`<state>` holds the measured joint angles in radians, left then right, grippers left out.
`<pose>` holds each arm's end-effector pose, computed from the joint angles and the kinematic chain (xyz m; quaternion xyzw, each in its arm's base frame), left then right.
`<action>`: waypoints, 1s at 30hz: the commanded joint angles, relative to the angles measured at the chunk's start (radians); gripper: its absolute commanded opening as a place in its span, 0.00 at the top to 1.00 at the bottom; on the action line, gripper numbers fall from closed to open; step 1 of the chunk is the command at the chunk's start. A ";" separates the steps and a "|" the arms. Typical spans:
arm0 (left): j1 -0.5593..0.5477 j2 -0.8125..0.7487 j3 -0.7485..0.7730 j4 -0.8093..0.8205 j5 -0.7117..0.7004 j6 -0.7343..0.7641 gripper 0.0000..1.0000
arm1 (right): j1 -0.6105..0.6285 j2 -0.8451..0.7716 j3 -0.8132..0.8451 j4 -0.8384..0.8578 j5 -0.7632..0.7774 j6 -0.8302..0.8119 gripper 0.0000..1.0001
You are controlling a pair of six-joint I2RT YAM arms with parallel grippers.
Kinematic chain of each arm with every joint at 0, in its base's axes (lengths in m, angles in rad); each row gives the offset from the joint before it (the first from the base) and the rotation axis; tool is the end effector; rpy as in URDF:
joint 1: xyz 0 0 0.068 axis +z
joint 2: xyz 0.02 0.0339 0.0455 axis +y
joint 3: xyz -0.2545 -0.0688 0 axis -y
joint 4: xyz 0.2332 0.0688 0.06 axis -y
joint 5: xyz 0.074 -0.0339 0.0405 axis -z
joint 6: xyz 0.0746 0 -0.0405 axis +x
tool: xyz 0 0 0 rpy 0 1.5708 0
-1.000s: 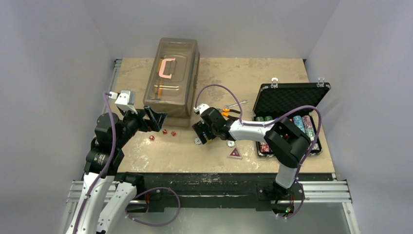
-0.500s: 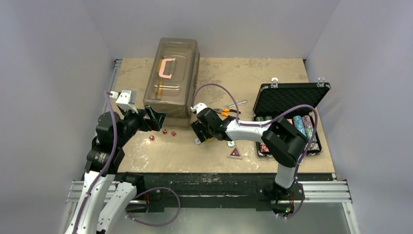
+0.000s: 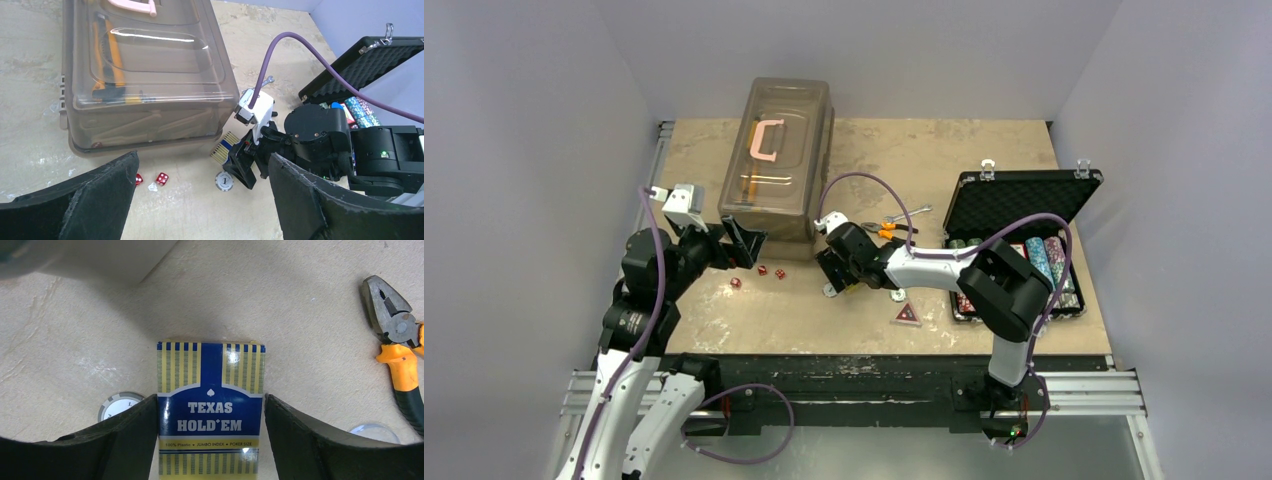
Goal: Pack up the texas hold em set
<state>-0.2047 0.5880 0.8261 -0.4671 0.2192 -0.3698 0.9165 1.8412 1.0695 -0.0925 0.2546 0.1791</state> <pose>0.1570 -0.0492 0.3347 0.0036 0.7815 -0.2572 0.5684 0.2534 0.2995 0.1279 -0.2944 0.8839 0.0771 0.3550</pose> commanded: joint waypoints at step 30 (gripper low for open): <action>0.005 0.223 0.224 0.043 0.137 -0.136 0.04 | -0.265 -0.453 -0.097 -0.587 0.316 0.677 1.00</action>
<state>-0.2039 0.7994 0.9730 -0.4850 0.2848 -0.4656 0.7727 1.4620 1.0084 -0.4709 0.5098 0.6331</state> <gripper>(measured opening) 0.965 0.623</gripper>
